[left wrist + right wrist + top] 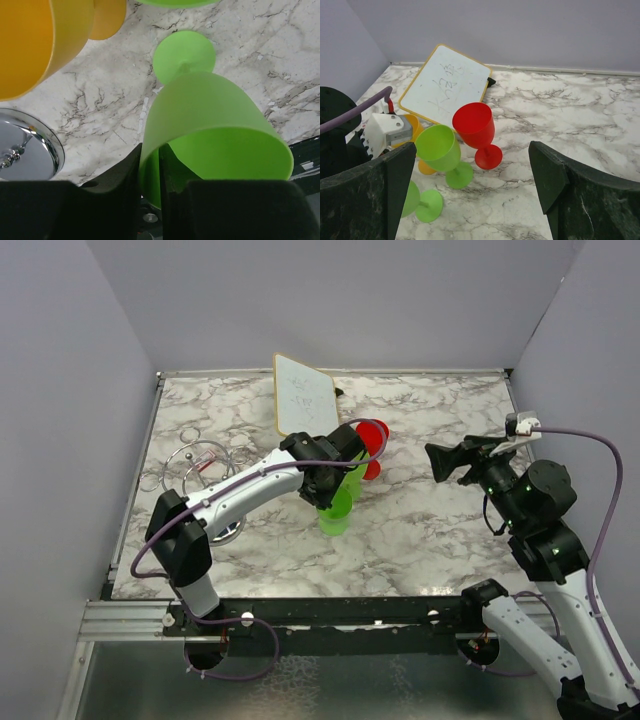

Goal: Take the wine glass off the wine glass rack

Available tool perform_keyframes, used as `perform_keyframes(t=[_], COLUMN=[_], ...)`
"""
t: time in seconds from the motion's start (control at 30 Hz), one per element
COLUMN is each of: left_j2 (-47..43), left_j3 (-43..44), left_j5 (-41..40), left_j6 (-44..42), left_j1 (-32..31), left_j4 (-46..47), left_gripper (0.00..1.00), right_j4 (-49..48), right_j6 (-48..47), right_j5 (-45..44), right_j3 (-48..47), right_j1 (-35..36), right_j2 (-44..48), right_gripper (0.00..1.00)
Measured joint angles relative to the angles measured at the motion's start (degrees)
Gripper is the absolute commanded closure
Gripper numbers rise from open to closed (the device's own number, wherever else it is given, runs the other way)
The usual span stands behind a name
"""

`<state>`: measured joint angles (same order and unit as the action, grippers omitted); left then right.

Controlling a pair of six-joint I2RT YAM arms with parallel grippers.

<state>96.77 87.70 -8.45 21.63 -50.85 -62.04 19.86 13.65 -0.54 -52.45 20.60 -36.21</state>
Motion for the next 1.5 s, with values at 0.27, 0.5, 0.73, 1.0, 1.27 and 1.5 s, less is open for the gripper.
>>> perform_keyframes(t=[0.27,0.5,0.73,1.0,1.27,1.5], left_j2=[0.04,-0.59,-3.76,-10.78,-31.34,-50.51], left_j3=[1.18,4.87,7.76,15.04,7.58,-8.2], left_j5=[-0.24,-0.7,-1.46,-4.66,-12.33,-13.88], left_j6=[-0.5,-0.7,-1.4,-3.3,-8.55,-13.03], left_j1=[0.0,0.0,0.0,0.15,0.2,0.22], left_j4=[0.13,0.28,0.26,0.92,25.11,50.66], left_gripper=[0.63,0.44,0.32,0.15,0.08,0.08], right_j4=[0.15,0.26,1.33,3.45,4.46,6.23], right_j6=[0.0,-0.02,-0.37,-1.16,-2.86,-4.55], right_j5=[-0.57,-2.29,-3.13,-4.96,-6.69,-8.28], right_j3=[0.0,0.0,-0.39,-4.22,-9.33,-15.78], right_j1=[0.0,0.0,0.0,0.0,0.0,0.0], right_j2=[-0.22,-0.24,-0.28,-0.37,-0.26,-0.2], right_gripper=[0.01,0.0,0.0,0.0,0.0,0.0])
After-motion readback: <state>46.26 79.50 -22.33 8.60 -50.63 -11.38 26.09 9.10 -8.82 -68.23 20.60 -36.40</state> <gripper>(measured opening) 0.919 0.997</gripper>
